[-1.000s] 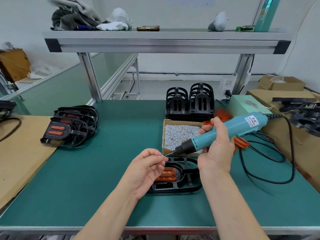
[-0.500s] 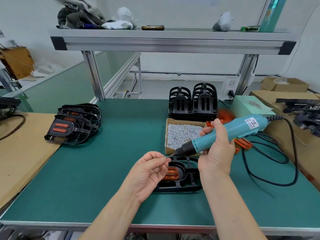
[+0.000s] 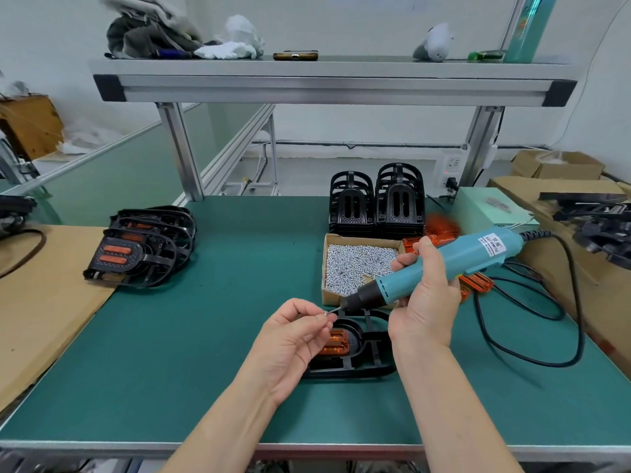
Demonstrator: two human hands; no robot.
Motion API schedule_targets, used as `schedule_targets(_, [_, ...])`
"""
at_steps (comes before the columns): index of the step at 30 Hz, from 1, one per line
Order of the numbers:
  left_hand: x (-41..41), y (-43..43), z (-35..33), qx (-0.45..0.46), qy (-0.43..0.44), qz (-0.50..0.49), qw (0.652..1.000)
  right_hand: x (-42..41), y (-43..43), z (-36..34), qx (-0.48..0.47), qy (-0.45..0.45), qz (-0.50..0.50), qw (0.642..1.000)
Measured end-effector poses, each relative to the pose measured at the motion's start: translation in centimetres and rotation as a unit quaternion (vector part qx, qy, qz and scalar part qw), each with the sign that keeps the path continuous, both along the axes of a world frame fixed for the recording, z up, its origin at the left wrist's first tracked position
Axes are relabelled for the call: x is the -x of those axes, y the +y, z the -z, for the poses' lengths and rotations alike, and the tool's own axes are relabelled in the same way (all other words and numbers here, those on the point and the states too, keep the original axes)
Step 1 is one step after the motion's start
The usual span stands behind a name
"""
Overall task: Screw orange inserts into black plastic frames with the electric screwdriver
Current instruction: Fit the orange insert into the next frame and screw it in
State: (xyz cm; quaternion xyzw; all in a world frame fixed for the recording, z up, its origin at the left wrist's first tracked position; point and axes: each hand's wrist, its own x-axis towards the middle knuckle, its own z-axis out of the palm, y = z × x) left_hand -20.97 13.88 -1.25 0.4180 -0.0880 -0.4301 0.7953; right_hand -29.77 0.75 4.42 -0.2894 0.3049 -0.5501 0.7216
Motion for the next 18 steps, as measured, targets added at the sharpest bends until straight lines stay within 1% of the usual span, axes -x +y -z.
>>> schedule_targets(2, [0.3,0.0,0.1,0.002,-0.040,-0.019,0.999,0.0,0.0,0.0,-0.001,0.002,0.005,1.000])
schedule_targets(5, [1.2,-0.1,0.3,-0.017,-0.145,-0.055,0.988,0.0,-0.3,0.1,-0.010,0.003,0.013,1.000])
schedule_targets(8, [1.9,-0.3,0.7,-0.055,-0.252,-0.099,0.961,0.0,-0.5,0.5,-0.033,0.006,0.018,0.999])
schedule_targets(10, [2.2,-0.4,0.9,-0.073,-0.305,-0.120,0.942,0.0,-0.6,0.8,-0.044,0.006,0.021,0.999])
schedule_targets(15, [2.6,-0.4,1.6,-0.114,-0.387,-0.132,0.905,-0.1,-0.8,1.1,-0.032,0.012,0.029,0.999])
schedule_targets(18, [2.5,-0.3,1.5,-0.132,-0.434,-0.116,0.883,-0.2,-1.0,1.0,-0.013,0.006,0.038,0.999])
